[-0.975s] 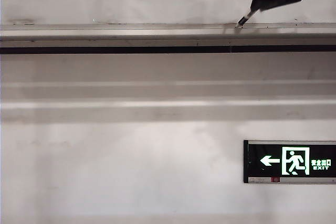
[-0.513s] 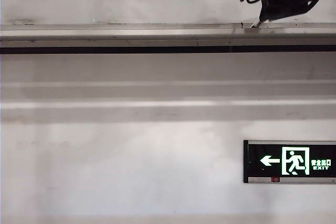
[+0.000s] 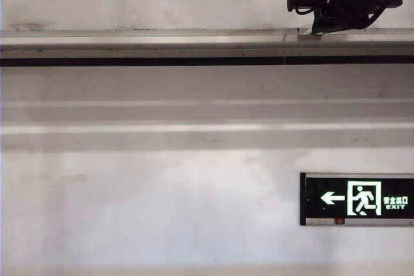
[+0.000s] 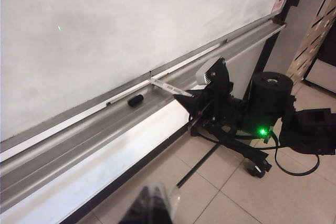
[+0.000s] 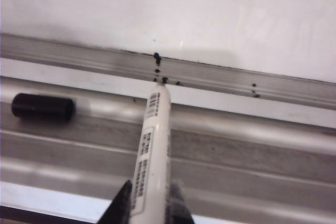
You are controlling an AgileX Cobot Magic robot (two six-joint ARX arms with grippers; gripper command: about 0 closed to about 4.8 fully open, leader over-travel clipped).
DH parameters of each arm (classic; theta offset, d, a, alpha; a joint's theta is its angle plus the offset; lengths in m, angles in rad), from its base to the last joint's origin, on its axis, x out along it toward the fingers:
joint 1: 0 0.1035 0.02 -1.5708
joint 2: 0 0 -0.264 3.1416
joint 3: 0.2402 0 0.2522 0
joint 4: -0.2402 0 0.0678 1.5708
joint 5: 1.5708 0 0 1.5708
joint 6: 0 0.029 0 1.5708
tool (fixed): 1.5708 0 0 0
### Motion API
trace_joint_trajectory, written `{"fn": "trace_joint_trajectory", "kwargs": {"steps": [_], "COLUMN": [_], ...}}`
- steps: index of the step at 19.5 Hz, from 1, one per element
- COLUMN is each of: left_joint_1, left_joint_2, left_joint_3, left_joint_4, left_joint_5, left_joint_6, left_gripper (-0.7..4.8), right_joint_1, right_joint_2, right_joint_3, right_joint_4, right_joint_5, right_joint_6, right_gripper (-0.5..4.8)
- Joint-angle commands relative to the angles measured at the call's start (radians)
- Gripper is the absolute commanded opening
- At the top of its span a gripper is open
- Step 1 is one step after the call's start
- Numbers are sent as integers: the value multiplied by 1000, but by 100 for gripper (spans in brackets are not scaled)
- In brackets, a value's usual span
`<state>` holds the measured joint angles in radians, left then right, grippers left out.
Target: Take a marker from the whiteboard tray, write "Hi!" on the whiteboard, and then put the marker back vertically into the whiteboard tray.
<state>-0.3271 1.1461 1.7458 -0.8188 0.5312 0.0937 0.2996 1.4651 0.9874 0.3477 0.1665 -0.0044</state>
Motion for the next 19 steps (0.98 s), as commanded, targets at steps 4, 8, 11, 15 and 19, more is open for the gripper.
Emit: {"fn": "trace_joint_trajectory", "kwargs": {"steps": [4, 8, 11, 15, 19], "left_joint_1": [-1, -1, -1, -1, -1], "left_joint_2": [-3, -3, -3, -3, -3], "left_joint_3": [1, 1, 1, 1, 1], "left_joint_4": [21, 21, 21, 21, 21], "left_joint_5": [4, 4, 4, 4, 4], "left_joint_6": [4, 4, 4, 4, 4], "left_gripper": [-6, -6, -6, -6, -6], "right_joint_1": [1, 1, 1, 1, 1], "right_joint_2": [34, 34, 34, 33, 29], "right_joint_3": [18, 18, 18, 23, 23], "right_joint_4": [30, 29, 30, 37, 73], "right_joint_5": [-38, -38, -38, -38, -39], "right_joint_6": [6, 6, 5, 5, 5], "right_gripper": [61, 115, 123, 143, 213]}}
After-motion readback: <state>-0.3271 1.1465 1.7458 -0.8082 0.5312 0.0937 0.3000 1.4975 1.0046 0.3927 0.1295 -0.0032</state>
